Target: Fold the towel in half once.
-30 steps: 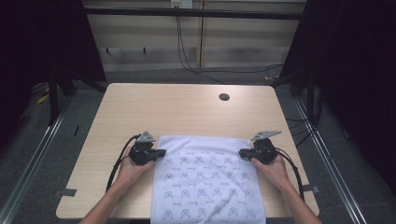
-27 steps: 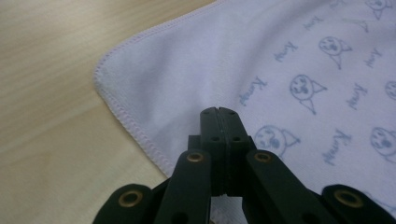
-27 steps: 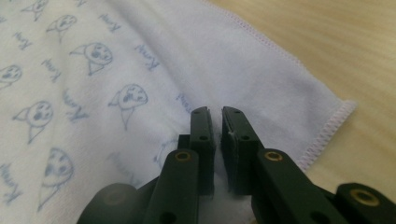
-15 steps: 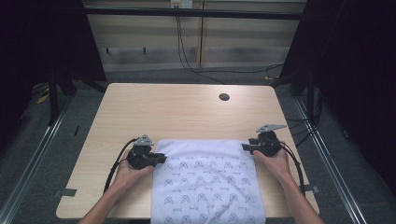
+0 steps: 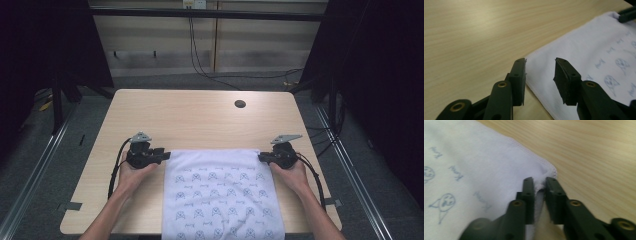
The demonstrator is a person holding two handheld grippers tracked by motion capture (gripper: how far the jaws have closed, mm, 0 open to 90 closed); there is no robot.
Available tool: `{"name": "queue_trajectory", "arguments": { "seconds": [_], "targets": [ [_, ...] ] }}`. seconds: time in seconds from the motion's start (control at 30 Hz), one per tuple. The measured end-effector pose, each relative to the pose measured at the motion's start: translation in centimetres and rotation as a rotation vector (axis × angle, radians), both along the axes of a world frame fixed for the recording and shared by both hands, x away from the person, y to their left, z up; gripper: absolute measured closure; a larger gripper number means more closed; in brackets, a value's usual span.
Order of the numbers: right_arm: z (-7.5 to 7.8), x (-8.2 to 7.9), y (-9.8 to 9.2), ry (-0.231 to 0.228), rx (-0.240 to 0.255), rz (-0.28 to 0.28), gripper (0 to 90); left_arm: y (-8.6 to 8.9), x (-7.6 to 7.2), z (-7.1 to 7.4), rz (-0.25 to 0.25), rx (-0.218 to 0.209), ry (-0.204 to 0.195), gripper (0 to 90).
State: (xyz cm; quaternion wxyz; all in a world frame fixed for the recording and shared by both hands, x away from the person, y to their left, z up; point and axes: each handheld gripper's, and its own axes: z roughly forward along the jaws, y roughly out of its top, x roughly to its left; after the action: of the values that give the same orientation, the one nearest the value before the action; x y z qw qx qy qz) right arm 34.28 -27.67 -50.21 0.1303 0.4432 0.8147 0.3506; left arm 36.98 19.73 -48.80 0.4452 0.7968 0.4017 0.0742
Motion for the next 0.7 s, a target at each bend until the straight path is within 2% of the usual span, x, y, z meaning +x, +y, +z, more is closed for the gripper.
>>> {"name": "queue_trajectory", "arguments": {
  "seconds": [0.03,0.1,0.13,0.2,0.27,0.37,0.43,0.47,0.5,0.53,0.57,0.6,0.63,0.67,0.7],
  "targets": [
    [0.0,0.0,0.0,0.0,0.0,0.0,82.7,0.0,0.2,-0.2,0.026,0.017,-0.004,60.3],
    [0.0,0.0,0.1,0.011,0.008,-0.005,86.5,0.0,0.7,-0.9,0.034,0.032,0.019,56.5],
    [0.0,0.0,0.1,0.011,0.008,-0.008,86.7,0.0,0.7,-1.1,0.04,0.07,0.011,55.3],
    [0.0,0.1,0.0,0.009,0.019,-0.001,86.7,-0.1,0.7,-1.2,0.022,0.051,0.018,53.7],
    [0.0,0.1,0.0,0.009,0.023,0.0,86.7,-0.4,0.5,-1.1,-0.007,0.049,0.005,53.8],
    [0.0,0.1,0.0,0.012,0.025,-0.002,86.8,-1.1,0.5,-1.6,-0.026,0.092,0.008,53.7],
    [0.0,0.0,-0.1,0.013,0.026,-0.001,86.8,-1.3,0.6,-1.8,-0.038,0.101,0.005,53.5],
    [0.0,0.0,-0.1,0.014,0.028,-0.001,86.8,-1.4,0.5,-1.8,-0.047,0.099,0.009,55.4],
    [0.0,0.0,-0.1,0.016,0.029,-0.001,86.8,-1.5,0.5,-1.7,-0.063,0.115,-0.001,59.9],
    [0.0,0.0,-0.1,0.019,0.03,-0.003,86.8,-1.9,0.2,-1.7,-0.088,0.143,-0.016,66.7],
    [0.0,0.0,-0.1,0.019,0.03,-0.003,86.8,-1.9,0.2,-1.7,-0.088,0.143,-0.016,78.6],
    [-0.1,0.0,-0.2,0.023,0.045,-0.003,86.8,-2.1,0.1,-1.7,-0.117,0.14,-0.001,85.6],
    [-0.1,0.0,-0.2,0.023,0.045,-0.003,86.8,-2.3,0.1,-1.6,-0.109,0.138,-0.002,85.6],
    [0.1,0.0,-0.2,0.03,0.056,-0.006,86.9,-2.2,0.1,-1.7,-0.114,0.116,0.023,87.5],
    [0.2,-0.1,-0.3,0.025,0.065,-0.005,87.0,-1.9,0.2,-1.6,-0.115,0.093,0.029,87.7]
  ]
}}
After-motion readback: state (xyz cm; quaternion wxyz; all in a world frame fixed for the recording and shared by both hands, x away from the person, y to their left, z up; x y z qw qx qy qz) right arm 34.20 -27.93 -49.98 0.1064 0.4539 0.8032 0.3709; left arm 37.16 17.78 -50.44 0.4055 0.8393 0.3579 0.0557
